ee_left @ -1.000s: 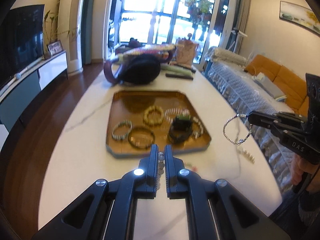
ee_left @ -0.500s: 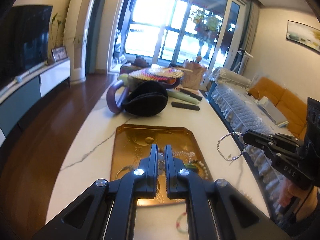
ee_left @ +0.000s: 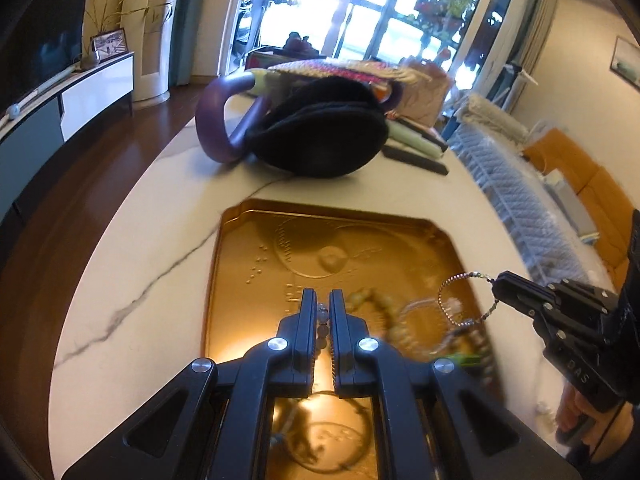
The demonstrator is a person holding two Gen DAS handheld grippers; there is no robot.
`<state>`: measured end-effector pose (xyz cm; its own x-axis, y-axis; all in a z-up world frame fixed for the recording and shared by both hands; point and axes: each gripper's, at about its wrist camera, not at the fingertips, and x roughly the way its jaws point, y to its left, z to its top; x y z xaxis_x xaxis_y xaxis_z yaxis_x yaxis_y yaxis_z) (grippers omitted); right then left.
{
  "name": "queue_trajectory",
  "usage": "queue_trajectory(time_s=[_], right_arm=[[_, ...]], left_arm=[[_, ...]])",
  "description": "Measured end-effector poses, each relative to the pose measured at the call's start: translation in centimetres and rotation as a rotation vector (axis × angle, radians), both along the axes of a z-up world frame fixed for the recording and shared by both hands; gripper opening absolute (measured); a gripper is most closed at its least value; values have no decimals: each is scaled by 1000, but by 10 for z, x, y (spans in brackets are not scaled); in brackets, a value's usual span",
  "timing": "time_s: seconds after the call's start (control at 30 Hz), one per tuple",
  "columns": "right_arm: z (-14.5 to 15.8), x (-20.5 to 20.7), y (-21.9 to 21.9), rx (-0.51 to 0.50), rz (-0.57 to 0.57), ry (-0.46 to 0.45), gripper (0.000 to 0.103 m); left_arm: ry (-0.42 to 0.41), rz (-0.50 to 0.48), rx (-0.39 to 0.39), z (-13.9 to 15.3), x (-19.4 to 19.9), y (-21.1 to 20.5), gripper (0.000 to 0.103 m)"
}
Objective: Organize jewelry
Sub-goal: 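Carry the pearl and chain bracelets over the copper tray with both tools, then open both tools to drop the bracelets into the tray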
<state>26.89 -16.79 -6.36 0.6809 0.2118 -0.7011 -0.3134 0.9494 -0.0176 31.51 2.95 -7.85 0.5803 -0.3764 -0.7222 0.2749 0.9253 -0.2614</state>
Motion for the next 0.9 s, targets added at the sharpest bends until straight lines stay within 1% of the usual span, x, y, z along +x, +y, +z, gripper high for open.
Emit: queue_trajectory(time_s=[0.1, 0.13, 0.2, 0.23, 0.27, 0.33, 0.4, 0.47, 0.5, 0.57, 0.6, 0.67, 0.73, 0.8, 0.87, 0.9], right_arm=[[-13, 8, -3, -3, -5, 29, 3], [-17, 9, -5, 5, -11, 42, 4], [-19, 9, -12, 57, -7, 67, 12], [-19, 7, -17, 84, -17, 80, 31], [-16, 2, -23, 102, -34, 85, 47], [-8, -12, -31, 129, -59, 67, 53], [1, -28, -38, 145, -71, 55, 54], [9, -43, -44, 157, -80, 41, 60], [16, -56, -50, 163, -85, 28, 61], [23, -77, -60, 160, -107, 8, 64], [24, -82, -64, 160, -115, 9, 64], [22, -108, -77, 154, -128, 21, 64], [17, -124, -86, 129, -138, 30, 64], [9, -144, -93, 74, -140, 43, 64], [-1, -162, -99, 25, -143, 55, 64], [-7, -168, -101, 8, -139, 71, 64]], left_arm=[[-14, -5, 24, -6, -2, 0, 6], [-19, -14, 35, -8, -5, -1, 11], [-10, -11, 82, -10, -11, -5, 34], [-13, 4, 100, -10, -17, -5, 60], [-23, 17, 102, -9, -24, -3, 78], [-54, 29, 95, -2, -43, -3, 80], [-60, 33, 84, 4, -60, -3, 80], [-67, 35, 30, 10, -84, -2, 81], [-72, 28, 14, 12, -96, -4, 81], [-97, 18, 32, 13, -118, -10, 82], [-106, 14, 47, 13, -126, -12, 83], [-87, -7, 66, 4, -147, -18, 83], [-50, -29, 54, -9, -166, -21, 83], [-11, -40, 59, -23, -181, -24, 83], [13, -63, 89, -36, -194, -31, 83], [7, -70, 110, -39, -199, -34, 83]])
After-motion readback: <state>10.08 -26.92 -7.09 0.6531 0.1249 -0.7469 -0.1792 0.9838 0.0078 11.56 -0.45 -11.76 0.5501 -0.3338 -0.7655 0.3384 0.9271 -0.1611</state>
